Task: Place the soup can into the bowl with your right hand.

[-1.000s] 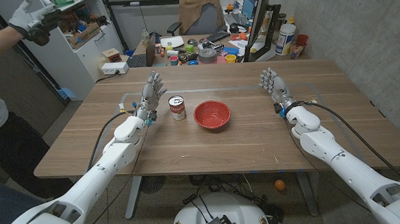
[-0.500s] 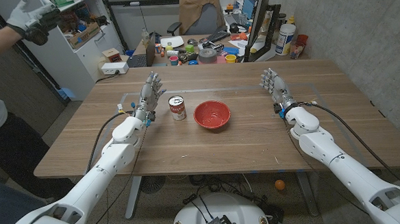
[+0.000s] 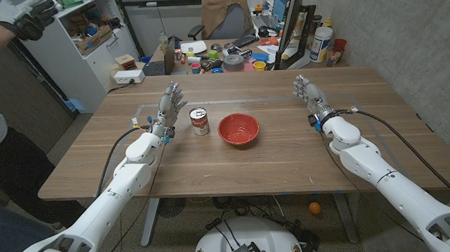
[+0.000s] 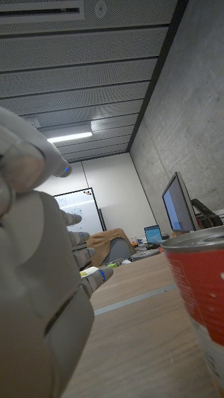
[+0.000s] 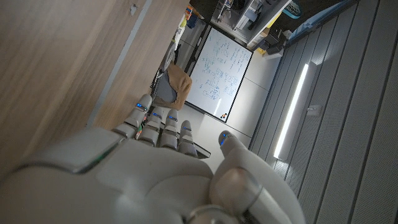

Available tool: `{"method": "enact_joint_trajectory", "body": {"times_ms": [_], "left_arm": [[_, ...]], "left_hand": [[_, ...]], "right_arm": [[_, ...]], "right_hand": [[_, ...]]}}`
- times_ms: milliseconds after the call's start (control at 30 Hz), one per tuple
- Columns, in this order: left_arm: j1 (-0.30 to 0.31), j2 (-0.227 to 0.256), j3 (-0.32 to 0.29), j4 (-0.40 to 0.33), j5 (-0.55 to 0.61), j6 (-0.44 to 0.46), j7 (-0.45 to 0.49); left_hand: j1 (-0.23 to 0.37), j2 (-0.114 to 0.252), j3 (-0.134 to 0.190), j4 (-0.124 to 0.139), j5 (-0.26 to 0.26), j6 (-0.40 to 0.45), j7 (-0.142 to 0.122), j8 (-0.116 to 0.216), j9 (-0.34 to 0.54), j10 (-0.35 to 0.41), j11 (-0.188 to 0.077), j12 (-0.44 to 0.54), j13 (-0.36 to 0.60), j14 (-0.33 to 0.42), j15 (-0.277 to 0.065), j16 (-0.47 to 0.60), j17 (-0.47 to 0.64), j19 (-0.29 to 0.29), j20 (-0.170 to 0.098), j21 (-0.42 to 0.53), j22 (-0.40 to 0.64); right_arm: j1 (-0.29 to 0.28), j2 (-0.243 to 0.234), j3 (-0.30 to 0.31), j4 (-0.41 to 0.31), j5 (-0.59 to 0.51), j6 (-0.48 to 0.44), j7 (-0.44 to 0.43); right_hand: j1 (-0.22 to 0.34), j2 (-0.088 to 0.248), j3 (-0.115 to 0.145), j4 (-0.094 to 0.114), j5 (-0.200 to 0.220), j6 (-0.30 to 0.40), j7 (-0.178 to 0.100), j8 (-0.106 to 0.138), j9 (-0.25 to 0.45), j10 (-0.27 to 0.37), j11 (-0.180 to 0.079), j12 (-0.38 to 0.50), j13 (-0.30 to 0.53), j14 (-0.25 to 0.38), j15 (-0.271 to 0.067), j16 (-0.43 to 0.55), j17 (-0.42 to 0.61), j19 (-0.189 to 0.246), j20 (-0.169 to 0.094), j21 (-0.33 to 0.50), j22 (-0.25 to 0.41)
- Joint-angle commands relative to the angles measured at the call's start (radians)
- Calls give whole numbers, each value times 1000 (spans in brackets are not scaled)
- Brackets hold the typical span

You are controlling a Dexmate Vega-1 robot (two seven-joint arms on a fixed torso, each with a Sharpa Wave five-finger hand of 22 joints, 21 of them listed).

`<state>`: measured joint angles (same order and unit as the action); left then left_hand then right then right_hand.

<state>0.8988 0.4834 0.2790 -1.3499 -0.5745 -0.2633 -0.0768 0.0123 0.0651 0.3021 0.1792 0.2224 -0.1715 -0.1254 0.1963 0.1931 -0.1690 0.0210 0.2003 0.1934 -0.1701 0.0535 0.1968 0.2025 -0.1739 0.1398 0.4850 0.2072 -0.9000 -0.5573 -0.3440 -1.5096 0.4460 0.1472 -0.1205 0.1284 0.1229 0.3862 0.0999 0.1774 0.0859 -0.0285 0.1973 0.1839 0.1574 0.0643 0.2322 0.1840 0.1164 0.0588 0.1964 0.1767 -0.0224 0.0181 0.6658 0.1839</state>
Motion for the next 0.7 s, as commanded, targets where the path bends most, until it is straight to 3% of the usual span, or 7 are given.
{"method": "enact_joint_trajectory", "body": {"times_ms": [33,333,700], "left_arm": [[42,32,-11,-65,34,18,24],[94,77,-44,-130,21,43,44],[153,117,-94,-182,3,41,74]], "left_hand": [[-3,53,-4,1,6,-260,-8,2,5,-163,3,1,2,-140,11,-1,2,-67,8,2,1],[-4,53,-7,1,7,-262,-8,1,5,-168,7,0,3,-144,20,-1,2,-72,9,-1,2],[-5,49,-14,0,8,-266,-6,1,5,-180,8,-2,3,-155,33,-4,3,-97,14,-10,3]], "right_arm": [[21,-56,-43,-158,-143,-175,-86],[69,-66,-94,-305,-259,-365,-145],[154,-56,-192,-405,-441,-572,-166]], "right_hand": [[15,2,6,-12,8,5,-5,1,6,10,-3,-2,2,12,2,1,1,1,1,2,3],[31,11,18,-21,10,14,-9,4,6,26,-2,2,2,30,0,4,1,19,-1,5,4],[35,10,21,-24,10,16,-12,3,6,32,-4,2,2,37,-1,5,2,26,0,6,4]]}}
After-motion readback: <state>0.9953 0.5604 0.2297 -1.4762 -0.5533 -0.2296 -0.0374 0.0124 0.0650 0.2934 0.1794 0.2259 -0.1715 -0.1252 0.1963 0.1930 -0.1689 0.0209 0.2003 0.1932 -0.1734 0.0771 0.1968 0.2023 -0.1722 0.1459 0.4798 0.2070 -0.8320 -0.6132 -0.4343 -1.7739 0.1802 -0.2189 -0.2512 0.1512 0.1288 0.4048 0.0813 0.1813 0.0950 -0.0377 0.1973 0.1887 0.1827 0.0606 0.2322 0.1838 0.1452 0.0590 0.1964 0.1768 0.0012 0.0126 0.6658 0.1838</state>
